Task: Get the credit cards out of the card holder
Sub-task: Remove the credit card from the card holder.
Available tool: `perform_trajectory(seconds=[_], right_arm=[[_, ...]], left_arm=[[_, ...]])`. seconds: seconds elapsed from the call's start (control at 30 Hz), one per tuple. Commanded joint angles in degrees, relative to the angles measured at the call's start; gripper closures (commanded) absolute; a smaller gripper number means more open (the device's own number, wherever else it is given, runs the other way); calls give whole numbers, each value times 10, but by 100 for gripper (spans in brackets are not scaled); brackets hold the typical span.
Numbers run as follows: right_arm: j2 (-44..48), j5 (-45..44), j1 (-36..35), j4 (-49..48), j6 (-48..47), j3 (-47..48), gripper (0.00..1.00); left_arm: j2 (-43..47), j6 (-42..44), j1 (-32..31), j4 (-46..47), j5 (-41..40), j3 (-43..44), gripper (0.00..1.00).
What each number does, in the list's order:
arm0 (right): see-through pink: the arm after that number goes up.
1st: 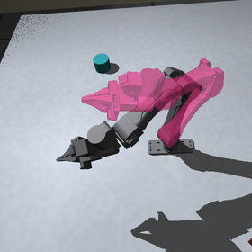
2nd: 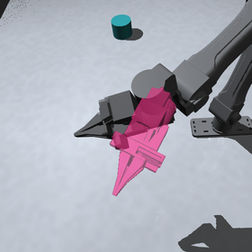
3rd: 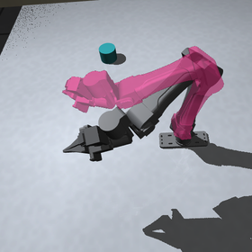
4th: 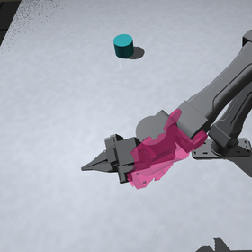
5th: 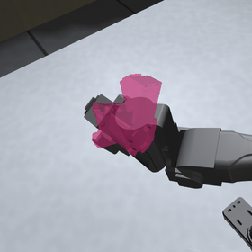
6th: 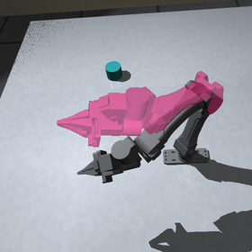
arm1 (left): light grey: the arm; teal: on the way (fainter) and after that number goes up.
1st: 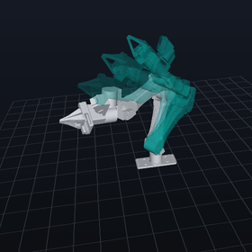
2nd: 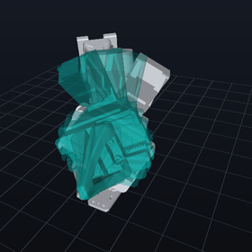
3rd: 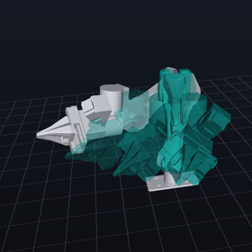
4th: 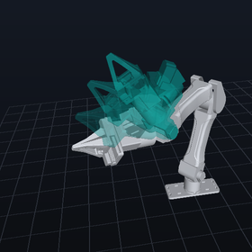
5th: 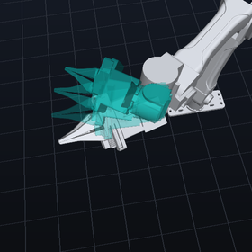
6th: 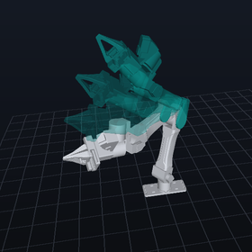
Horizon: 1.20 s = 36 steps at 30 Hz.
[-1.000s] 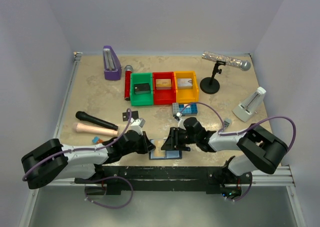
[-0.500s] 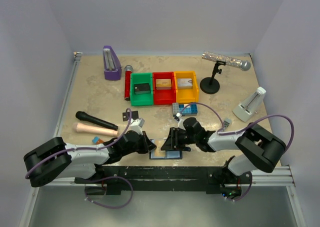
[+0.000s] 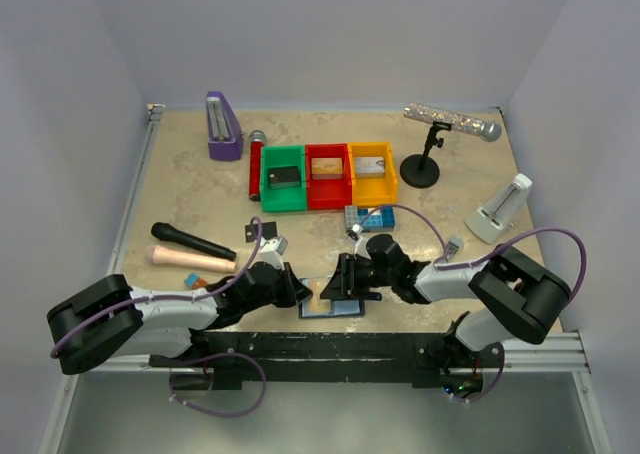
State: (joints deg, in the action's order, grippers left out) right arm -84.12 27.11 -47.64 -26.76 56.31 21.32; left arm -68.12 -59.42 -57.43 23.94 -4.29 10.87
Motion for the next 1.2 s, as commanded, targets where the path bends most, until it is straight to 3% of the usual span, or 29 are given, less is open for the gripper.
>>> perform_trajectory(seconds=[0.0,0.47,0.67,0.9,1.17], right_arm=[[-10,24,-4,-100,24,-5,54],[-29,44,-4,-179,52,-13,54],[-30,38,-4,-169,51,-10,54],[-37,36,-4,-155,48,-5,54],[-45,38,-4,-155,48,-3,54]], left_arm=[[-10,1,-1,-24,-10,-25,100],[-13,2,-1,-8,-5,-33,100],[11,4,-1,-22,-6,-30,100],[72,23,-1,-85,-16,-6,87],[98,33,-1,-117,-25,9,85]])
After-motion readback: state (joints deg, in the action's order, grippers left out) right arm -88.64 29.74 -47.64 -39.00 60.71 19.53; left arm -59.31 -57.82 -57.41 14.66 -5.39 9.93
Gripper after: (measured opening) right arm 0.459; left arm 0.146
